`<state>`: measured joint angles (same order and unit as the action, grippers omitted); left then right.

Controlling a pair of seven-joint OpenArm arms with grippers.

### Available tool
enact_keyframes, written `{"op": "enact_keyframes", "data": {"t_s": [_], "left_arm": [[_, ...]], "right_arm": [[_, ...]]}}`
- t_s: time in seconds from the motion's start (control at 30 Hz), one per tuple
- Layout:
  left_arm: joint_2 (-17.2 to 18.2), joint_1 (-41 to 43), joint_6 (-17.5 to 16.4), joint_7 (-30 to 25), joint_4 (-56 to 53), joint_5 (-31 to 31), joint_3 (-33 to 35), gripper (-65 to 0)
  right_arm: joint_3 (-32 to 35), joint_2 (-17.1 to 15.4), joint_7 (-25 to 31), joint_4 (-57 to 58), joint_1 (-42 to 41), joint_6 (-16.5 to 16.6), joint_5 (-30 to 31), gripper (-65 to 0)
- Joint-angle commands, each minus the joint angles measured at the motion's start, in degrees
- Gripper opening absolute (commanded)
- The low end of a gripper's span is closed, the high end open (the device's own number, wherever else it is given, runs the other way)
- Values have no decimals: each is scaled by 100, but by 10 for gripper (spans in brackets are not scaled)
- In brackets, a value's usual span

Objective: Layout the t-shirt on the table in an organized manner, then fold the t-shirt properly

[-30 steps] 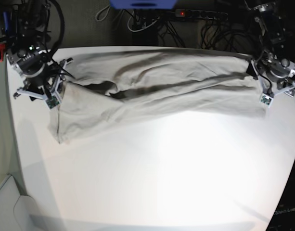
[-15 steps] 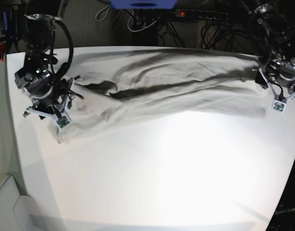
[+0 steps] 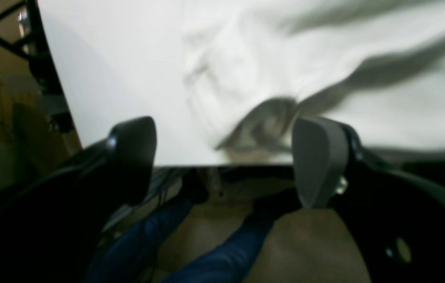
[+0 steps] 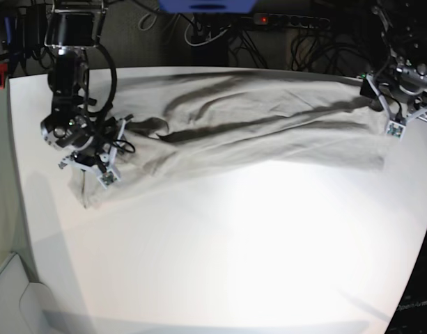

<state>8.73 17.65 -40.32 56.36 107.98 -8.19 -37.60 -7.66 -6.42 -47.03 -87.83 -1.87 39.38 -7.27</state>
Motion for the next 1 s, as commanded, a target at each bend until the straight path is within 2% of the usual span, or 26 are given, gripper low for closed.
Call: {"op": "enact_keyframes", "data": {"t_s": [0.0,0.17,0.4,0.67,0.8,0.97], "left_arm": [[63,33,32,-49,98,41,-15,-125],[89,130,32,13,133,454,-42,-125],[10,130,32,13,300,542,-94,-125],[-561,-521,32,4,468,542,-1229,-125],[-596,-890,32,4,415,542,-1800,-125],[-587,-1075,32,4,300,542,-1914,-125]], "right_arm": [[-3,-84,56,40,-64,62,-42,-379],[-12,-418,373,621,-143,62,-42,-380],[-21,-558,478,1060,-363,62,-42,-380],[-21,-664,593,1069,-494,62,-42,-380],[-21,-769,601,1060,-494,62,-34,-378],[-21,-778,601,1034,-494,62,-34,-380]]}}
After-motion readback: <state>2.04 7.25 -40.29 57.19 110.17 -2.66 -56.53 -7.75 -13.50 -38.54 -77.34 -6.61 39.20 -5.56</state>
